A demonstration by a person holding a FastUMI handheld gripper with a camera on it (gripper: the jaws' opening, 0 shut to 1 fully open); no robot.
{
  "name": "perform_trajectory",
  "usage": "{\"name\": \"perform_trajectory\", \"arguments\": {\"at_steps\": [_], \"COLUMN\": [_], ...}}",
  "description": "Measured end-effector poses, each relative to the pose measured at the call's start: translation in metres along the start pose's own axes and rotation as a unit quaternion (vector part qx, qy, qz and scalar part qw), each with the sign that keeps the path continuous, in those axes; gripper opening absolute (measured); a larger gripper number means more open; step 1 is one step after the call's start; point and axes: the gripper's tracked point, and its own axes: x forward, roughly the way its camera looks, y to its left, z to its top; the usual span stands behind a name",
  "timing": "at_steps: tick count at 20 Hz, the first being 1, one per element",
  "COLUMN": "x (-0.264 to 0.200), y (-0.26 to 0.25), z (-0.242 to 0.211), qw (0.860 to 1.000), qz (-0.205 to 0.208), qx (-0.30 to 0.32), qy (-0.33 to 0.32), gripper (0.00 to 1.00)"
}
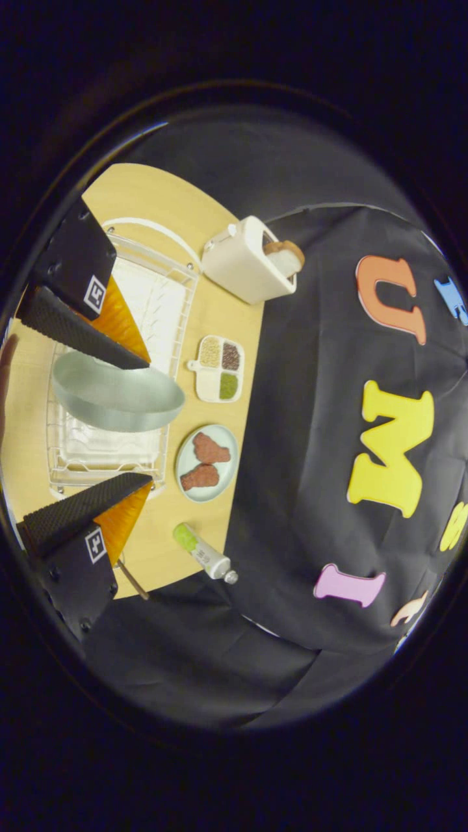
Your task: Take the plate from the dish rack, then take the spoon from the basket and place it into the plate.
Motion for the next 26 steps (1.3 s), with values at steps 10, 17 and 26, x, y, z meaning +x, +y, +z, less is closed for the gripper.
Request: {"name": "perform_trajectory", "arguments": {"at_steps": [10,17,26], "x": [0.031,0.017,0.004], "y": [-0.008,-0.005,-0.001], "z": [-0.014,-0.01,-0.007], "qw": [0.991,0.988,0.985], "qz": [-0.049,-0.111,-0.139], "qx": [0.017,-0.02,-0.022], "qy": [0.122,0.106,0.101], "gripper": [0.55,0.1,0.09]}}
